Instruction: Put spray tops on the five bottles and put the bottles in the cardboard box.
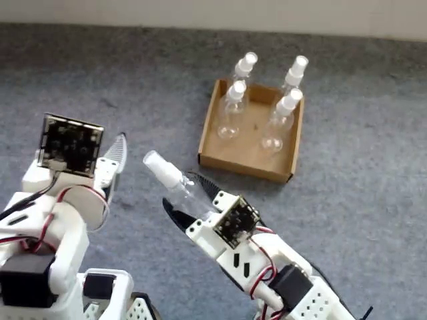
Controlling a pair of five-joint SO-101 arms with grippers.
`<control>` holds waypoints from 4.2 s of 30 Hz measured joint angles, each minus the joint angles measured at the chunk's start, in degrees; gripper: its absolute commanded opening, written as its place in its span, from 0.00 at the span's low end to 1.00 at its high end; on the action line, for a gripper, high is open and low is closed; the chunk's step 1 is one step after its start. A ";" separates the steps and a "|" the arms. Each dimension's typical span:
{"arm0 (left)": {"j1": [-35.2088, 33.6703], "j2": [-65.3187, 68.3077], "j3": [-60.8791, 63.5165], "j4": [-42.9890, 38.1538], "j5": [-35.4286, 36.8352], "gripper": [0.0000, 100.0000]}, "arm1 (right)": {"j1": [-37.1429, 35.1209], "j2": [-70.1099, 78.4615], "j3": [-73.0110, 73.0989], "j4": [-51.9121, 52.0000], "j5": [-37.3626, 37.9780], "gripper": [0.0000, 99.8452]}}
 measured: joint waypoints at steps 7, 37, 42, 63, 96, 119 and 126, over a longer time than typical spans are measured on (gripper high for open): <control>9.58 0.70 2.64 -0.18 0.00 0.17 | -0.35 -2.90 1.05 1.76 0.00 0.00; 5.45 0.00 -4.13 5.98 -1.23 0.17 | 10.20 -3.34 0.09 5.01 -0.88 0.00; 3.78 -0.09 -3.60 7.74 -1.23 0.18 | 16.26 2.73 -8.79 2.37 -10.20 0.00; 5.19 -4.75 7.82 6.95 -1.23 0.37 | 7.30 59.08 -49.14 -5.89 -13.19 0.00; 5.01 -20.92 35.16 -16.97 -0.97 0.37 | 8.26 46.77 -52.22 24.97 -17.05 0.00; 6.07 -20.13 51.96 -22.51 1.41 0.37 | 36.75 60.31 -44.92 3.87 -5.89 0.00; 6.15 -20.13 52.22 -22.95 1.41 0.37 | 36.75 63.91 -42.37 -0.79 -5.89 0.00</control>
